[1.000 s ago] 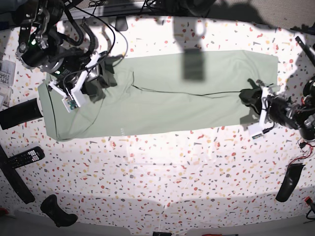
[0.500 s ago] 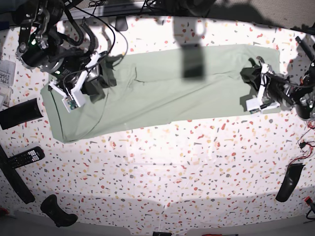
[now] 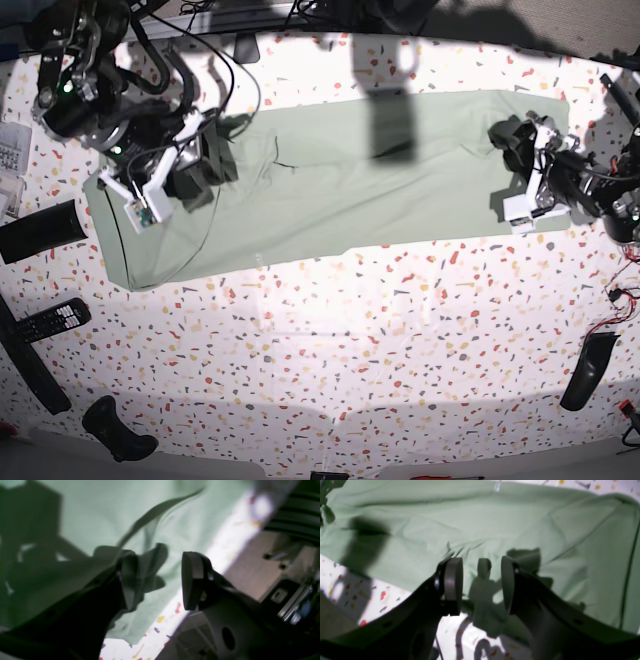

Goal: Fold the T-shirt properly
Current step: 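Lift the shirt end with the left gripper and fold it over, then release the fold and move both grippers outward to the shirt ends, then grasp the shirt end with the left gripper and stretch it straight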

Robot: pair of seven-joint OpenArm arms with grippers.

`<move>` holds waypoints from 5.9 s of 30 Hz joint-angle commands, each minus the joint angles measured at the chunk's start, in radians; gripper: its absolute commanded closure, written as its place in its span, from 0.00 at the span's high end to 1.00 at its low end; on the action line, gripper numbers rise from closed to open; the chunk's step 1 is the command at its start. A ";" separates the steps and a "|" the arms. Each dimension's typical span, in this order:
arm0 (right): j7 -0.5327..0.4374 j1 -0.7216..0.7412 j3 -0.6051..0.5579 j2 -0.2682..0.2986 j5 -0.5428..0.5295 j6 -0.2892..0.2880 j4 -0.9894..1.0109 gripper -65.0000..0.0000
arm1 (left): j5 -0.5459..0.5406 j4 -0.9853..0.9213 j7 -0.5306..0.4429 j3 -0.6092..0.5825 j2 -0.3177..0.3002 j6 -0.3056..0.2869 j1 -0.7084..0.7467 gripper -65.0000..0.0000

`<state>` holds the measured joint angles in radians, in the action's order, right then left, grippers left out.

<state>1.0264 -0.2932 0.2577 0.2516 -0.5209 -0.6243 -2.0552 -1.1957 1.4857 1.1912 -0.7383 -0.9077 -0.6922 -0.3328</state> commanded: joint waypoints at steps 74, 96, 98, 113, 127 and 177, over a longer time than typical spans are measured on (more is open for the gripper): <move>-0.270 0.235 -0.042 -0.044 0.042 -0.013 0.297 0.38 | 1.195 0.354 -0.275 0.392 0.169 0.863 0.336 0.42; -0.335 0.267 -0.129 -0.044 0.080 -0.033 0.545 0.38 | 0.702 0.043 -0.517 0.927 0.422 0.458 0.482 0.42; -0.335 0.291 -0.142 -0.044 0.146 -0.032 0.590 0.38 | 0.761 0.043 -0.538 0.927 0.447 0.447 0.482 0.42; -0.225 0.298 0.034 -0.041 0.331 0.045 0.625 0.38 | 0.803 -0.014 -0.593 0.924 0.521 0.319 0.423 0.42; -0.132 0.290 0.209 -0.007 0.331 0.046 0.621 0.38 | 0.892 -0.019 -0.574 0.838 0.649 0.292 0.308 0.42; -0.099 -0.241 0.290 -0.191 -0.067 -0.074 -0.301 0.38 | 0.046 -0.756 -0.211 0.842 0.209 0.010 0.139 0.42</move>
<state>0.9520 -0.5327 0.5453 0.0555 -0.5732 -0.6926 -2.3383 -1.1633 0.7254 0.9661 0.0998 -0.6765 -0.6907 -0.1841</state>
